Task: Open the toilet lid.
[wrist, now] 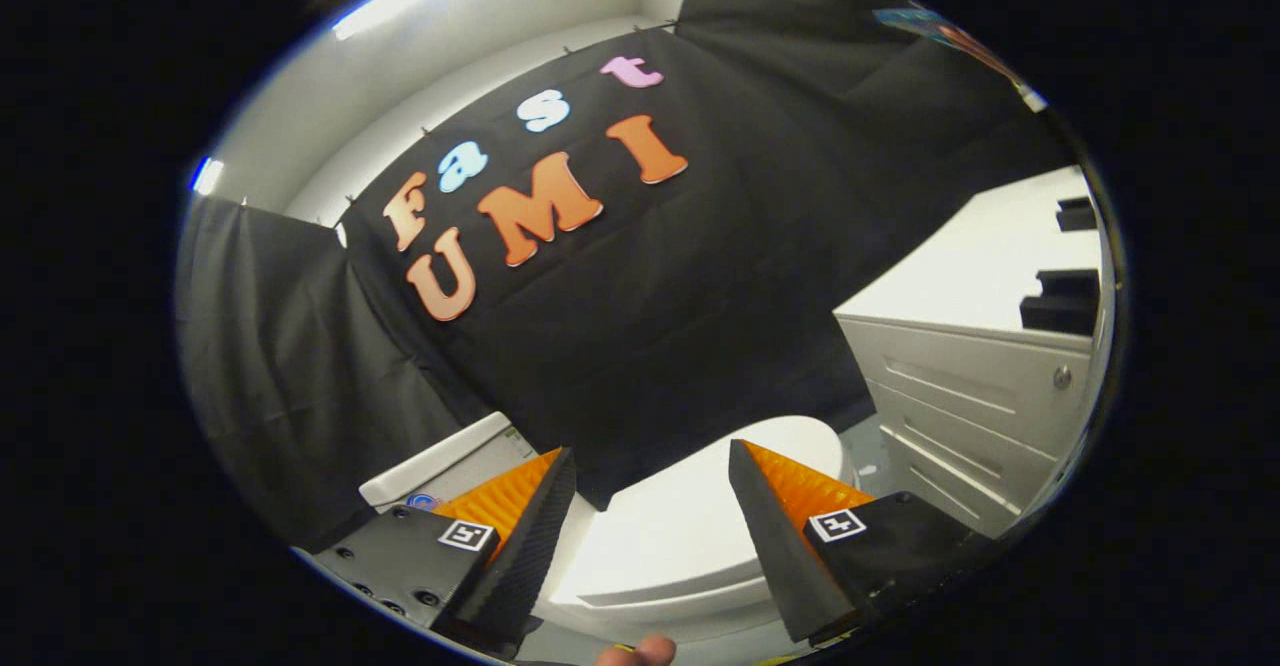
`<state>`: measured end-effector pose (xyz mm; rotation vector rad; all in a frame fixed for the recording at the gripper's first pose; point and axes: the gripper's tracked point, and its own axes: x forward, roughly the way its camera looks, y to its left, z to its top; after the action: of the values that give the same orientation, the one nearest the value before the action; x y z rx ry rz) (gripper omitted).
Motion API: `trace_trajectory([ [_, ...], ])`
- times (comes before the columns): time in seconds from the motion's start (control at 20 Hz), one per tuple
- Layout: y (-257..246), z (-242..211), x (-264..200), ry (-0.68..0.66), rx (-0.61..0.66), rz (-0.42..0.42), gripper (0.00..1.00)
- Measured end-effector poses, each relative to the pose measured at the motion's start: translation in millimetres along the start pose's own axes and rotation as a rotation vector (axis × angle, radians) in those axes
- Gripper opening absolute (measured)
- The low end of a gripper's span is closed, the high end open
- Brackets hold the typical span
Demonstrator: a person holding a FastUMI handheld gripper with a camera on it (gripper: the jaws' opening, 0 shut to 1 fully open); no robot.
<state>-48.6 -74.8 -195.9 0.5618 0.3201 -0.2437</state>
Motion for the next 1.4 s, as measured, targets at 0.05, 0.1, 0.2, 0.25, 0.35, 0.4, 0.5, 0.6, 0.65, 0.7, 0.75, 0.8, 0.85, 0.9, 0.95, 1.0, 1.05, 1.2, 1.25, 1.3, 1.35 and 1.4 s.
trace_trajectory([
  [0.05, -9.4, -9.6, 0.2, 0.012, 0.037, -0.018, 0.99],
  [0.1, -20.3, -16.3, 3.3, 0.02, 0.074, -0.038, 0.99],
  [0.2, -48.1, -26.9, 11.1, 0.022, 0.139, -0.096, 0.99],
  [0.25, -63.7, -33.6, 19.8, 0.005, 0.177, -0.139, 0.99],
  [0.35, -84.0, -67.6, 14.8, 0.095, 0.272, -0.196, 0.99],
  [0.4, -91.6, -76.2, 14.8, 0.117, 0.323, -0.209, 0.99],
  [0.5, -108.0, -101.0, 17.2, 0.18, 0.383, -0.243, 0.99],
  [0.6, -117.6, -118.6, 20.0, 0.229, 0.389, -0.267, 0.99],
  [0.65, -119.1, -118.0, 22.6, 0.235, 0.398, -0.267, 0.99],
  [0.7, -120.6, -118.4, 26.9, 0.239, 0.411, -0.266, 0.98],
  [0.75, -123.2, -122.6, 27.9, 0.253, 0.425, -0.276, 0.98],
  [0.8, -128.1, -125.9, 28.8, 0.26, 0.431, -0.29, 0.97],
  [0.85, -131.9, -130.1, 29.9, 0.272, 0.44, -0.297, 0.96],
  [0.9, -136.6, -134.2, 28.6, 0.283, 0.455, -0.309, 0.98],
  [0.95, -143.3, -138.8, 26.6, 0.29, 0.475, -0.319, 0.99],
  [1.0, -148.0, -142.0, 26.1, 0.289, 0.489, -0.318, 0.99],
  [1.05, -150.2, -143.0, 25.8, 0.282, 0.492, -0.31, 0.99],
  [1.2, -149.1, -145.7, 35.7, 0.275, 0.506, -0.28, 0.98],
  [1.25, -151.2, -151.9, 37.6, 0.288, 0.508, -0.283, 0.98],
  [1.3, -154.5, -156.1, 38.1, 0.298, 0.51, -0.29, 0.97],
  [1.35, -157.2, -157.3, 39.2, 0.3, 0.517, -0.292, 0.98],
  [1.4, -158.4, -157.2, 40.7, 0.295, 0.53, -0.287, 0.97],
])
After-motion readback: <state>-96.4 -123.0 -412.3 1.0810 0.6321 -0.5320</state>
